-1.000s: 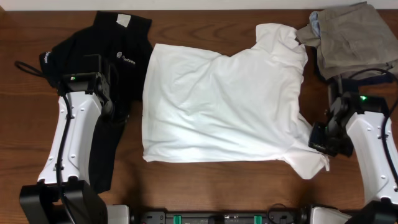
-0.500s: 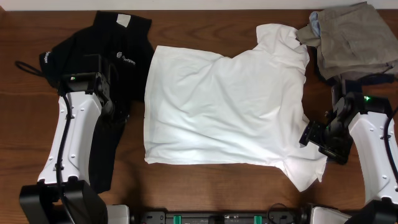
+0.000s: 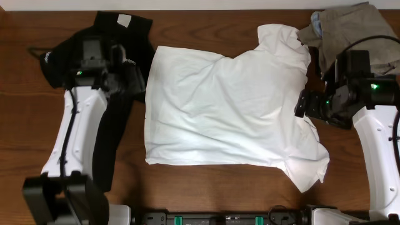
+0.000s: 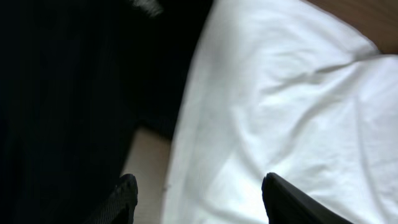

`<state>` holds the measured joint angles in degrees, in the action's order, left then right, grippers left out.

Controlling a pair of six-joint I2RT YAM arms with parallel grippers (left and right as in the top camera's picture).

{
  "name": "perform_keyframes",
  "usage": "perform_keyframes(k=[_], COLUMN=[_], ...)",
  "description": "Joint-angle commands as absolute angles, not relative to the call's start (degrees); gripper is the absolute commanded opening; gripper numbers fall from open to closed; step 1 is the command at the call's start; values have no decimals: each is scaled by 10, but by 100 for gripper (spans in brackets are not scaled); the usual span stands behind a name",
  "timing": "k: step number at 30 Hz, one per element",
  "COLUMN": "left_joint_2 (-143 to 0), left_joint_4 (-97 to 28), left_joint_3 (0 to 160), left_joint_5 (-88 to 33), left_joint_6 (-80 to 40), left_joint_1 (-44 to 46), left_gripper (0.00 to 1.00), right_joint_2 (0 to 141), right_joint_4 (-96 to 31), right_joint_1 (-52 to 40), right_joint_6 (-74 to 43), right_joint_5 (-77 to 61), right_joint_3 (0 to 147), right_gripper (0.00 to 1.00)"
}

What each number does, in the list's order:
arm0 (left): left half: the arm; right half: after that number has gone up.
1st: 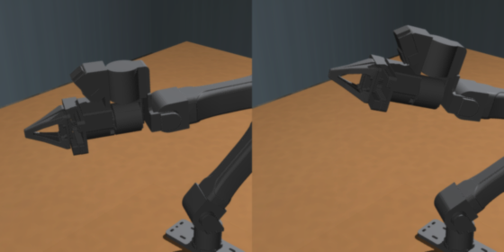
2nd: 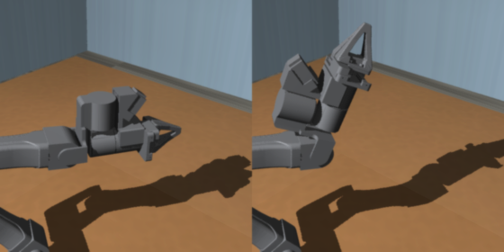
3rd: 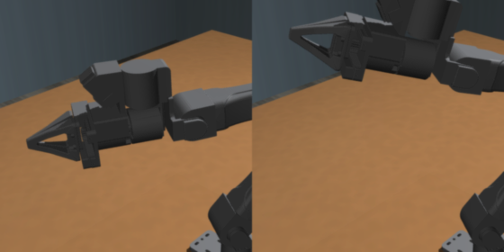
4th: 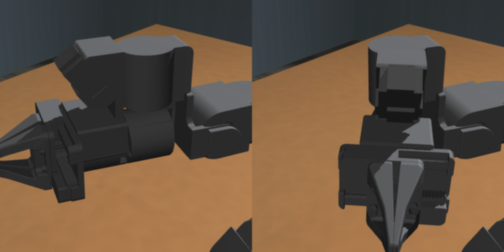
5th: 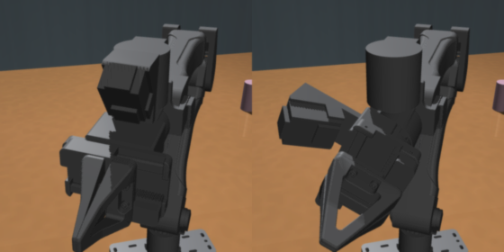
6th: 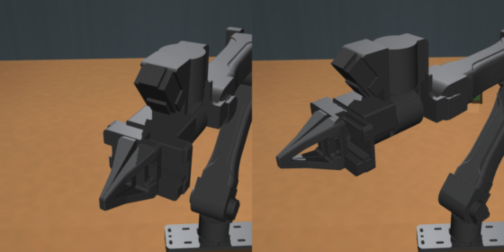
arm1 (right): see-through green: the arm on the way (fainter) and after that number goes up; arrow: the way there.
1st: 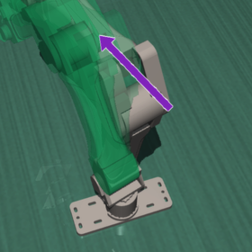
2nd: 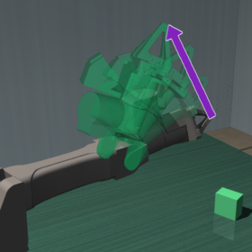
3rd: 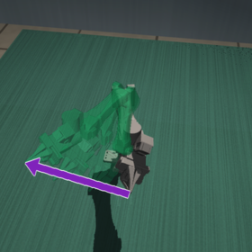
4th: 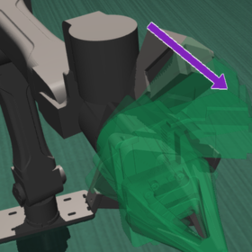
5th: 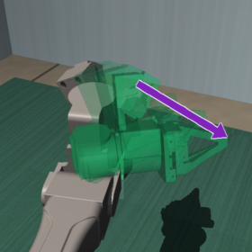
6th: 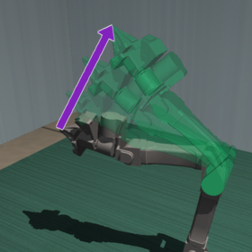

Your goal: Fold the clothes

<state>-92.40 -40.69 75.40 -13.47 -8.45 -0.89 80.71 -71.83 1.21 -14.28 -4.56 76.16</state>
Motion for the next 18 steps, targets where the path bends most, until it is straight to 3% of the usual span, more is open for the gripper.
perform_keyframes(k=[1,18], left_joint_2=[-989,-1150], left_joint_4=[-398,-253], left_joint_3=[781,800], left_joint_5=[-163,-129], left_joint_6=[-55,-13], left_joint_1=[8,29], left_gripper=[66,66], right_joint_2=[804,879], right_joint_4=[-706,-596], right_joint_1=[3,3], right_joint_6=[-121,-106], right_joint_5=[-44,-50], right_joint_3=[771,771], right_gripper=[91,88])
